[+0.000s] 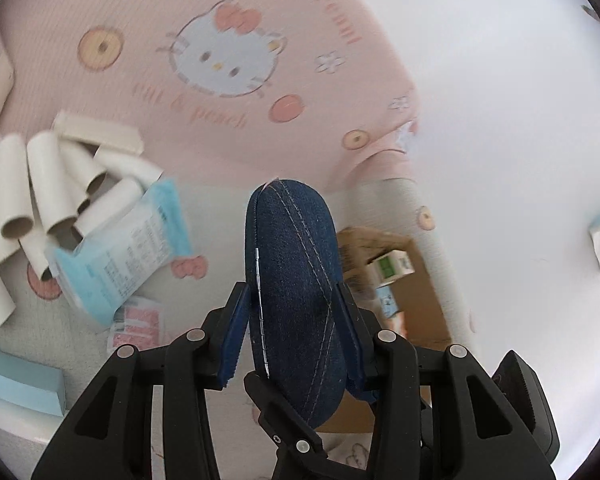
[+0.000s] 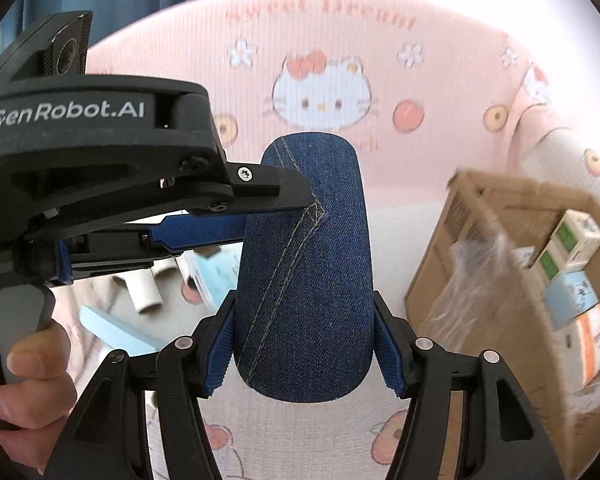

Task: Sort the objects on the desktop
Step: 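Lift the denim pencil case with both grippers and carry it over the box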

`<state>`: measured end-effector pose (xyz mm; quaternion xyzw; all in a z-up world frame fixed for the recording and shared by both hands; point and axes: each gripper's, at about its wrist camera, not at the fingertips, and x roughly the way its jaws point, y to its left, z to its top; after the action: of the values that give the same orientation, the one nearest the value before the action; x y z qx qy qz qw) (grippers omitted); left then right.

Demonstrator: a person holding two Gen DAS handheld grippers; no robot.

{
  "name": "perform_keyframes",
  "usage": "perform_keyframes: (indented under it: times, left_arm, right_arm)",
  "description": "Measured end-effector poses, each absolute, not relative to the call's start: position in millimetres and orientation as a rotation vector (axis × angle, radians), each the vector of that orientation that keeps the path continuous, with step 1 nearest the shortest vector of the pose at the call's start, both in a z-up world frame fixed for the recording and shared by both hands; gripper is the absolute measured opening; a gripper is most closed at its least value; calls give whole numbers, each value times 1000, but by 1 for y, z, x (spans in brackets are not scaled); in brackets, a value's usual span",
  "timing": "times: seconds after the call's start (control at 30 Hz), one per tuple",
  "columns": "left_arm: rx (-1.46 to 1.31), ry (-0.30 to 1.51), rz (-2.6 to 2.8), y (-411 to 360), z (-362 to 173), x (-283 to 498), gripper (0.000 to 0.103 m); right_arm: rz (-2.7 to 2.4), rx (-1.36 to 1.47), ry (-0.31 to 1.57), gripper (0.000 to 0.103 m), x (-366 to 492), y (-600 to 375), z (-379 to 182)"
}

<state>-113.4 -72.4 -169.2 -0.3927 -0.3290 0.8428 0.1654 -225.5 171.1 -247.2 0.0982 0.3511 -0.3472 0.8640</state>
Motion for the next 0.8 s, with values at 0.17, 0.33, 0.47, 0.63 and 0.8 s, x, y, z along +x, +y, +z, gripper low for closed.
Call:
perform_keyframes:
  times: [0.17,0.33,0.47,0.63,0.8]
  left_arm:
    - [-1064,-844,2441,-54,-143,-102,46]
    - [-1022,-805,2448,-45,-126,-99,46]
    - [-994,-797,2459,-38,-116,-97,46]
    - [-963,-733,2458,-22,-106,-99,46]
    - [-937,-717,2422,0,-95,-111,46]
  right_arm:
    - [-735,174,679,59,-241,178,-224]
    - [-725,179,634,59,-243,186,-214]
    - [-732,157,620,59,-250,185,-200]
    - [-745,136,604,59,-258,185,-185]
    - [-790,119,594,59,-267,170,-172]
